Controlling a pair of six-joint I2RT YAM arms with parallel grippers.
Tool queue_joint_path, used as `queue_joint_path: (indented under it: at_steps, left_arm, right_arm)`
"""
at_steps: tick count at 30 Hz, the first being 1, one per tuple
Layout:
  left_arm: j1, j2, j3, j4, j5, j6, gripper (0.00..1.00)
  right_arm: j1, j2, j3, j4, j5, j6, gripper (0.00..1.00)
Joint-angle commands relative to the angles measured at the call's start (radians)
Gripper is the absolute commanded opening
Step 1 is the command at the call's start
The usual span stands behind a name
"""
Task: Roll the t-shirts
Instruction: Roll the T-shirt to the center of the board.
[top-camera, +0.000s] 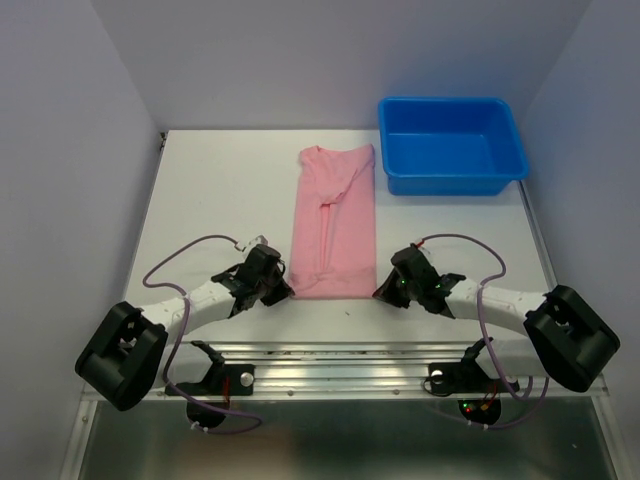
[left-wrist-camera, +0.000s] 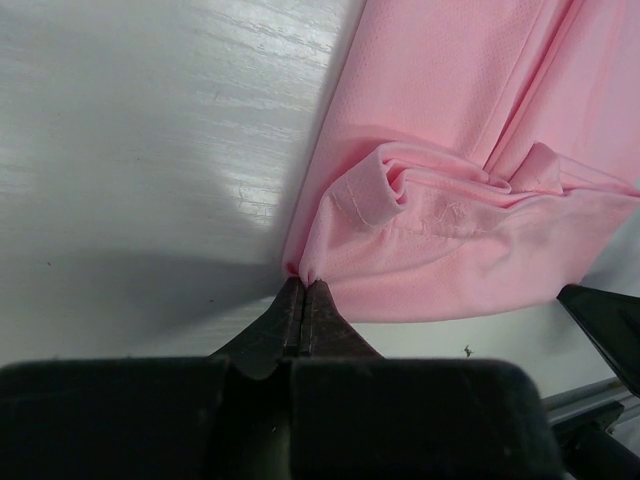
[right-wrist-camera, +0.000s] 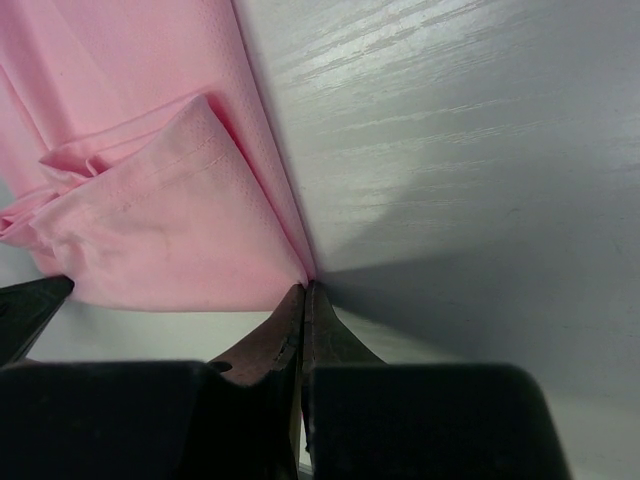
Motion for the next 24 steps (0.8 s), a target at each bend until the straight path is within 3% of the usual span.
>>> queue_joint_path:
  at_steps: [1,11,24]
  left_arm:
    - [-0.004,-0.035,0.005,-0.047,-0.014,0.007,0.0]
    - [-0.003,-0.11,0.001,-0.093,-0.019,-0.016,0.0]
    - [-0.003,-0.033,0.151,-0.185,-0.029,-0.012,0.0]
  right_arm:
    - [-0.008,-0.027,-0.012,0.017,0.004,0.003,0.01]
    - [-0.008,-0.026,0.001,0.0,-0.025,0.008,0.01]
    - [-0.008,-0.041,0.103,-0.089,0.035,-0.029,0.01]
